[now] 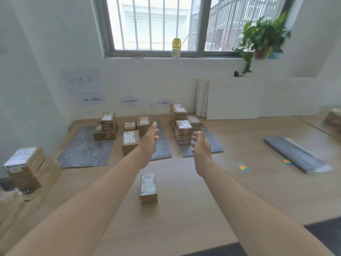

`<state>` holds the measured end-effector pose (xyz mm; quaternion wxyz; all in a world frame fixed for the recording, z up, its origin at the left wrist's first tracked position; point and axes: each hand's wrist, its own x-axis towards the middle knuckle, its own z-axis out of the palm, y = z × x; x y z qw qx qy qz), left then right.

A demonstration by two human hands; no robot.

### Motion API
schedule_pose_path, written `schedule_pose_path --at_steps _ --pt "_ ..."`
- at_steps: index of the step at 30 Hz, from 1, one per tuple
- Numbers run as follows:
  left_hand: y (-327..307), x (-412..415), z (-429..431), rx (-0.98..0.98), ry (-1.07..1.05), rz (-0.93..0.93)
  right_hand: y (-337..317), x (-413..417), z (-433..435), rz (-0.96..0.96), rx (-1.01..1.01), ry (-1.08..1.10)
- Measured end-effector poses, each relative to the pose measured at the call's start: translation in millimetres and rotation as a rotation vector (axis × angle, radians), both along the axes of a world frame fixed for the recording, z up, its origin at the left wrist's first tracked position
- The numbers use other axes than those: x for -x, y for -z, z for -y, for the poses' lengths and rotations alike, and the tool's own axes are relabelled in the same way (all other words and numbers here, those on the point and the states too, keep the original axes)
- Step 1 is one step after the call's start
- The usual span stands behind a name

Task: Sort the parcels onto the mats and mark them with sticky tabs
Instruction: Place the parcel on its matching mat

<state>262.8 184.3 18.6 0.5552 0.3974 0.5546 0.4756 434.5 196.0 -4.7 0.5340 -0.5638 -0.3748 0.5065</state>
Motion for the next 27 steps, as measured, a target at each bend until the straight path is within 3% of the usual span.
schedule_pose_path --at_steps 13,21,27 --pt "59.7 -242.9 -51.0 0.174 0.087 0.057 60.9 -248.4 -34.8 0.014 0.141 0.121" --pt "100.4 -304.4 -135.8 0.262 0.176 0.045 112.4 -313.7 -95.4 -0.004 0.257 0.198" --pt "159.0 -344.5 -220.2 0.316 0.291 0.052 172.8 -346.8 -158.4 0.143 0.345 0.281"
